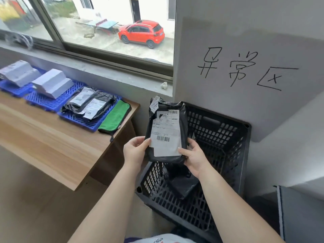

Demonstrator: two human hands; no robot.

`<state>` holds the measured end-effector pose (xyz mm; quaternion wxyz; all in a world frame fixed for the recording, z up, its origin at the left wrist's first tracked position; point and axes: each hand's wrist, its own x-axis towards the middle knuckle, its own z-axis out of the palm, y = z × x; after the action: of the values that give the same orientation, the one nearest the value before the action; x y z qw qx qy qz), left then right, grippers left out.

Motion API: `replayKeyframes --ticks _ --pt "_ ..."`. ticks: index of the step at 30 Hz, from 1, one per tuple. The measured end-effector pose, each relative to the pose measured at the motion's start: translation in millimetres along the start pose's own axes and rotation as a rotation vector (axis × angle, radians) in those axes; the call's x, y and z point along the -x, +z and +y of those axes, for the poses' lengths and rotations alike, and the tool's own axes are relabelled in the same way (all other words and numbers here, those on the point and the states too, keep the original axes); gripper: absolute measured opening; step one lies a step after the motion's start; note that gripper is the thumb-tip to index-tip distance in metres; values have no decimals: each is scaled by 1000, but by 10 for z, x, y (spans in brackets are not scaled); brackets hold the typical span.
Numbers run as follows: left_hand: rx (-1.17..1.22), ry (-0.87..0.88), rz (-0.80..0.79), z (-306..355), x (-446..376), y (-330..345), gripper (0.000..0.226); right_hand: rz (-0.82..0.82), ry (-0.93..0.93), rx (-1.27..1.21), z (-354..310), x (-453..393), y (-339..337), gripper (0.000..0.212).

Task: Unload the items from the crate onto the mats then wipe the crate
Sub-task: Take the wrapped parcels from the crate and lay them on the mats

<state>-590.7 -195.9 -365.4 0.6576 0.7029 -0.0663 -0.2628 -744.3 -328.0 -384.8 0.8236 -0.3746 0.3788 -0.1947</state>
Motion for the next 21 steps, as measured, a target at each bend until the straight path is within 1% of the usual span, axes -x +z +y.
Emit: replayKeyframes --ticks 6,8,10,13,16,19,21 --pt "30 -19 81 54 -38 -535 12 -26 -17 69 155 8 447 50" --pt "70 -41 81 71 -69 -840 12 -41 -31 83 284 -11 708 47" --pt "61 -51 54 93 -75 -1074 11 -52 -50 111 401 -27 939 42" --pt "78 -29 65 178 -38 -1622 7 -102 -40 174 698 -19 1494 42" --pt "150 -27 110 266 4 -2242 9 -136 -21 184 1026 7 2042 48" --pt "218 -62 192 300 43 -2866 16 -163 10 175 1320 79 2540 50" --pt "249 -88 197 288 54 -3279 17 -193 49 142 1511 134 2853 50"
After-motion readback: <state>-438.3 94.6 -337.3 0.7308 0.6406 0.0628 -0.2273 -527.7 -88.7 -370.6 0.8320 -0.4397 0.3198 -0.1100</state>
